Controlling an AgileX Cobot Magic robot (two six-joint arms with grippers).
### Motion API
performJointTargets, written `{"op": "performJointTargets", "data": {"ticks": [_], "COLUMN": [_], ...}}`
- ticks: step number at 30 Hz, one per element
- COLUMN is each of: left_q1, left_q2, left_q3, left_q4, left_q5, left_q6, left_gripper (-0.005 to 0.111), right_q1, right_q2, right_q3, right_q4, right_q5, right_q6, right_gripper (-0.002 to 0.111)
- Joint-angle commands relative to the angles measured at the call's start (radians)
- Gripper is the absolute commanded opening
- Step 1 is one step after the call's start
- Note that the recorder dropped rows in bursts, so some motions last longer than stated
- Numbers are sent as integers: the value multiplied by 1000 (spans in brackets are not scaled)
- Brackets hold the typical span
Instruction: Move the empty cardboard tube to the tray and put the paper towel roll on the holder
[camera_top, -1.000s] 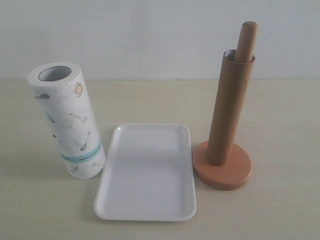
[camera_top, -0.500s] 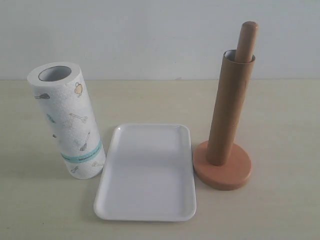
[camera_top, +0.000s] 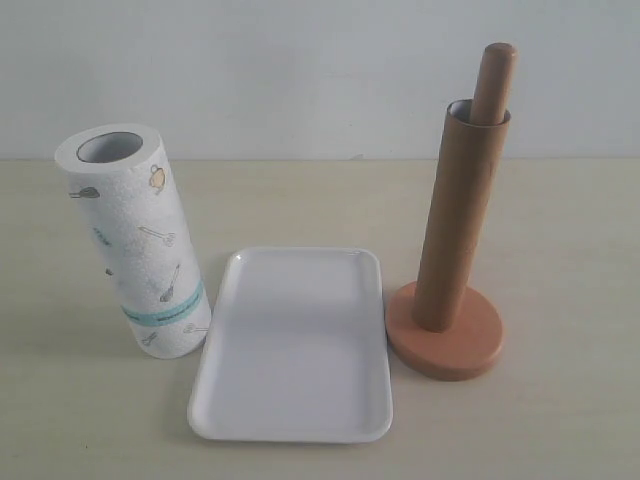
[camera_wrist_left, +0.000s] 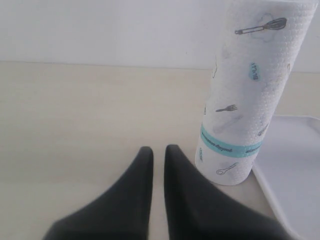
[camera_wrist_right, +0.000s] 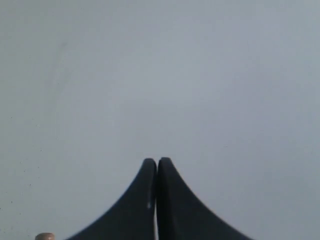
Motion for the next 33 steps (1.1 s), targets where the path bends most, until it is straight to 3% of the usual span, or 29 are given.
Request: {"op": "performJointTargets", "data": {"ticks": [1,4,11,14,21,33], "left_q1": [3,3,3,3,3,3], "left_q2": [-3,-3,-3,-3,-3,-3], "left_q3": [4,4,4,4,4,4], "left_q4": [0,0,0,0,0,0], "left_q5": [1,1,1,1,1,1], "left_q6": [-6,-6,-6,-6,-6,-6], "left_gripper": [8,8,8,8,8,8], "right_q1": [-3,-3,-3,-3,-3,-3], "right_q2": [-4,-4,140,253,390,390], "right_q3": [0,-14,-286,-331,-331,-331], "right_q4": [2,28,-4,8,8,54], "right_q5": [-39,-60,580,717,708,669], "right_q6": [-4,84,-28,12,26,26], "right_gripper": [0,0,0,0,0,0]}}
